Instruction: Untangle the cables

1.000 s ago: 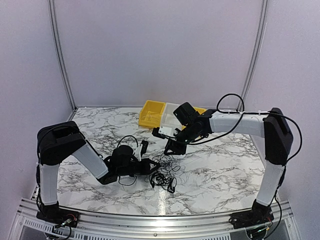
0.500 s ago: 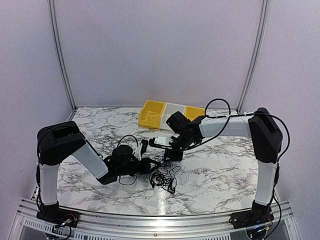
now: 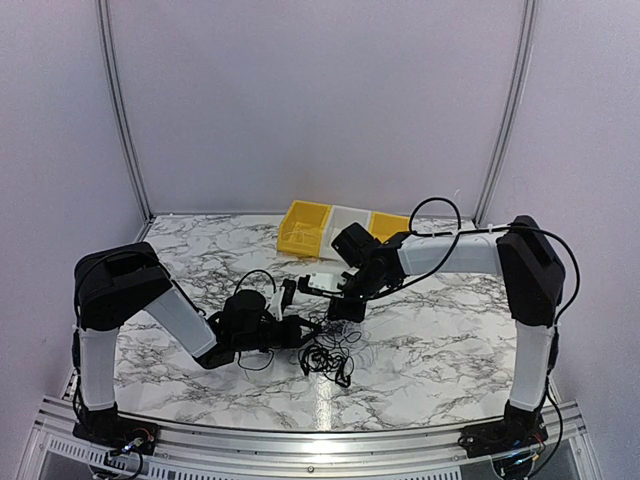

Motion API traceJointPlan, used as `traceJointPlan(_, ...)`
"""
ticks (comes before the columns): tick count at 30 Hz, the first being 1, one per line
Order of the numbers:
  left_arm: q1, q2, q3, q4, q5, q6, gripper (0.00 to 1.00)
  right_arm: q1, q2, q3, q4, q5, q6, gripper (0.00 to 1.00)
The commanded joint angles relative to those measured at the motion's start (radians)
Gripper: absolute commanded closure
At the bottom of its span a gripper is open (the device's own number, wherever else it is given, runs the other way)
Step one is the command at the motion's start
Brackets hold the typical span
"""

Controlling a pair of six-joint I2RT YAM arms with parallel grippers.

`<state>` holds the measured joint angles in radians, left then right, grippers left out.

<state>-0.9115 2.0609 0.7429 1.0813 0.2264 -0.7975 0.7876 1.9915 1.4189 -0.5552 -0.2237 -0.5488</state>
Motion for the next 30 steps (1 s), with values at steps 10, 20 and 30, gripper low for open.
traceJointPlan(10,0.001,-0.020,-0.010,0.037,-0.022,0.004,1.00,0.011,-0.198,0.097,-0.075,-0.198,0.084,1.00)
traceJointPlan(20,0.002,-0.046,-0.062,0.037,-0.050,-0.008,1.00,0.005,-0.306,0.284,-0.233,-0.670,0.029,1.00)
traceJointPlan(30,0.001,-0.049,-0.083,0.035,-0.058,-0.022,1.00,-0.010,-0.308,0.662,-0.358,-0.793,0.007,1.00)
